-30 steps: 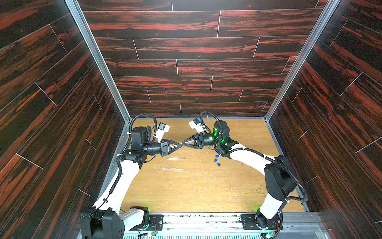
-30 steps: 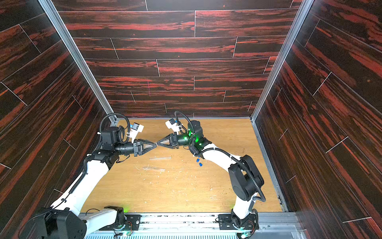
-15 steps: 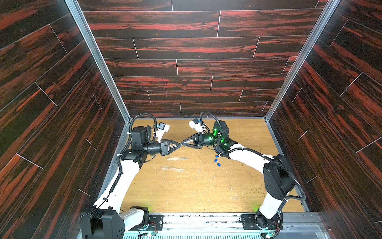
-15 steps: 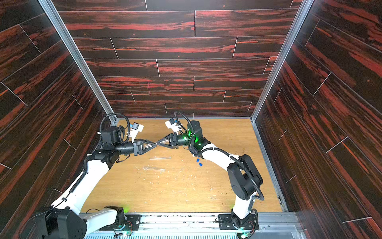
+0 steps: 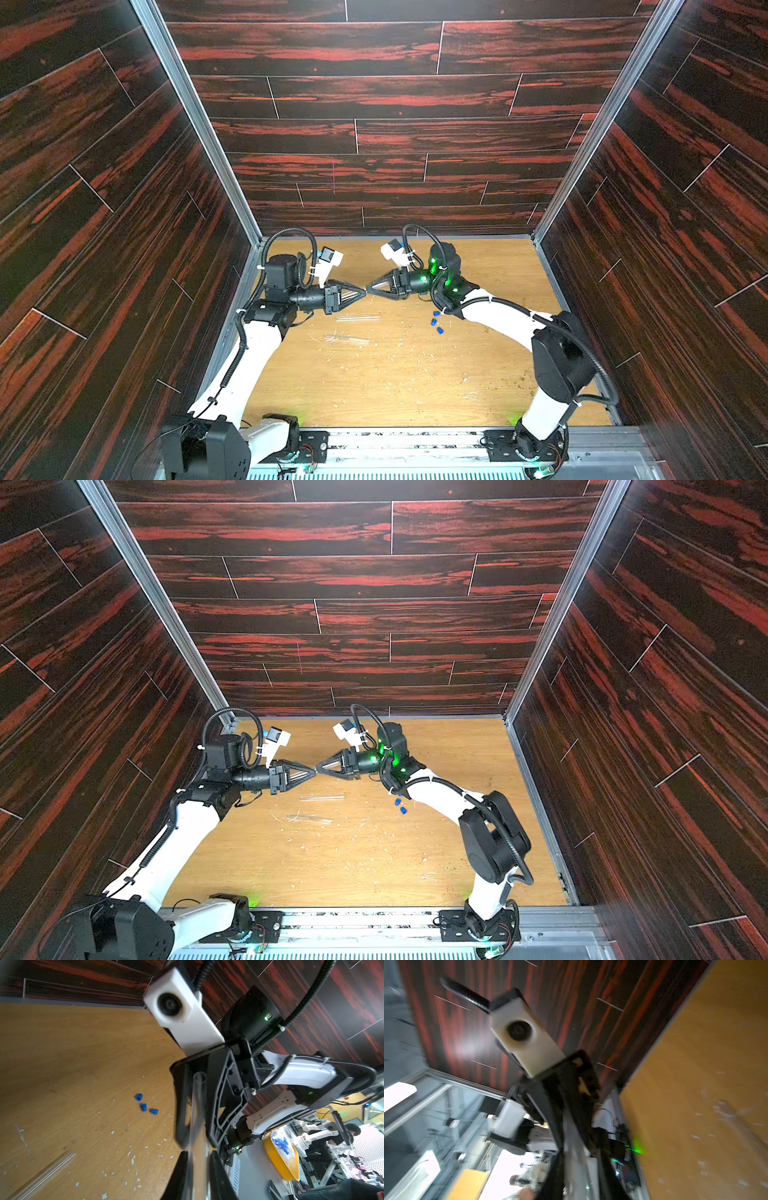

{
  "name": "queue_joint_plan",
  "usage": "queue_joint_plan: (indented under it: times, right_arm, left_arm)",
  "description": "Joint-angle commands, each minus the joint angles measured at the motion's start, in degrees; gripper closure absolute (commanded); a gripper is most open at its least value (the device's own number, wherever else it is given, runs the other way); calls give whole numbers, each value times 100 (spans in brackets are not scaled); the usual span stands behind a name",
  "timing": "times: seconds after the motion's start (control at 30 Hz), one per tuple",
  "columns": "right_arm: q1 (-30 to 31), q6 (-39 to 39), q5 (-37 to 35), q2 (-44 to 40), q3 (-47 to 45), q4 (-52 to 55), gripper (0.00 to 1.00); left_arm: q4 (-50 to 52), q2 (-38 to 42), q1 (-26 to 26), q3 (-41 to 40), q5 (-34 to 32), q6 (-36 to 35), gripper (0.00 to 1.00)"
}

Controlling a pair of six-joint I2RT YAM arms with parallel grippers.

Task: Insert stoppers into test tubes
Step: Pick up the test tube at the center of the board.

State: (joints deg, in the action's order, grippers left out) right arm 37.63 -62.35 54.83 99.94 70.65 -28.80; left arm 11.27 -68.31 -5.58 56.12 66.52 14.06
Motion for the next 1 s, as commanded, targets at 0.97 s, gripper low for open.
queue_joint_plan:
  times: [0.97]
  right_arm:
    - [-986,7631,-5169,-836,1287,7495,44]
  left_arm:
    - [1251,116,315,-12,-227,-1846,91]
